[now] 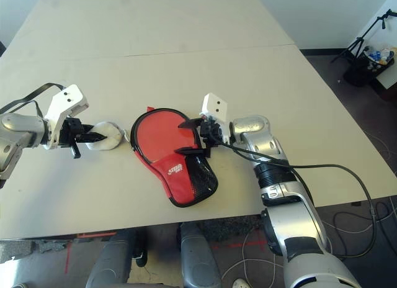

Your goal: Store the ping-pong paddle in its case and zip it.

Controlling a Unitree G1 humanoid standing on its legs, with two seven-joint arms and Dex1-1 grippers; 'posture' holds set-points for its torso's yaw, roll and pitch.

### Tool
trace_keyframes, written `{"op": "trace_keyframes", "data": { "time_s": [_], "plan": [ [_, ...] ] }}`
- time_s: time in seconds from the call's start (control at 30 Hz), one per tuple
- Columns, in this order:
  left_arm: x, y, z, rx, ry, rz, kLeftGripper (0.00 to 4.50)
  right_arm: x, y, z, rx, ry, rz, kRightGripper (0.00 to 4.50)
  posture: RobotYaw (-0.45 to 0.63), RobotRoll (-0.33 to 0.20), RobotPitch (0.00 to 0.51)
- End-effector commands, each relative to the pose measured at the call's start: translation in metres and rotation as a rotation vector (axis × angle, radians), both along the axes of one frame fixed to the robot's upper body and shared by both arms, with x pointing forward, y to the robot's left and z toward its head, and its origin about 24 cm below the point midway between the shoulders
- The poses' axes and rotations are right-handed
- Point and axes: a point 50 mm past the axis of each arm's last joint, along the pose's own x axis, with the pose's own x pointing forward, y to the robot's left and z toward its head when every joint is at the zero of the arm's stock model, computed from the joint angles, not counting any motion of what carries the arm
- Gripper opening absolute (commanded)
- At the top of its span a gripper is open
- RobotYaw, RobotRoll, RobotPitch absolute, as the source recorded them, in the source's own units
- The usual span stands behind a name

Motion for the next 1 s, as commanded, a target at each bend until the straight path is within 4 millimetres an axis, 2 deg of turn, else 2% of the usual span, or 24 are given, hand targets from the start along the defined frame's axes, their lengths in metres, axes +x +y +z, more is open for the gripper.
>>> {"op": "trace_keyframes", "data": {
  "time_s": [0.03,0.4,0.67,0.87,1.0],
  "plan": [
    [0.006,0.001,0.001,0.037,-0.032,0.029,0.16,-0.003,0.004,-0.007,-0.037,0.000,0.018,4.50,-0.03,0.000,0.199],
    [0.030,-0.001,0.022,0.059,-0.184,0.115,0.16,-0.005,0.005,-0.014,-0.095,-0.030,0.033,4.50,-0.03,0.000,0.199],
    [0.047,-0.007,0.026,0.078,-0.248,0.150,0.16,-0.006,0.006,-0.017,-0.110,-0.020,0.038,4.50,-0.03,0.000,0.201],
    [0.073,-0.027,0.039,0.086,-0.342,0.166,0.16,-0.006,0.009,-0.019,-0.120,-0.016,0.041,4.50,-0.03,0.000,0.207],
    [0.085,-0.038,0.045,0.078,-0.371,0.159,0.16,-0.005,0.010,-0.019,-0.118,-0.013,0.036,4.50,-0.04,0.000,0.213]
  ]
}}
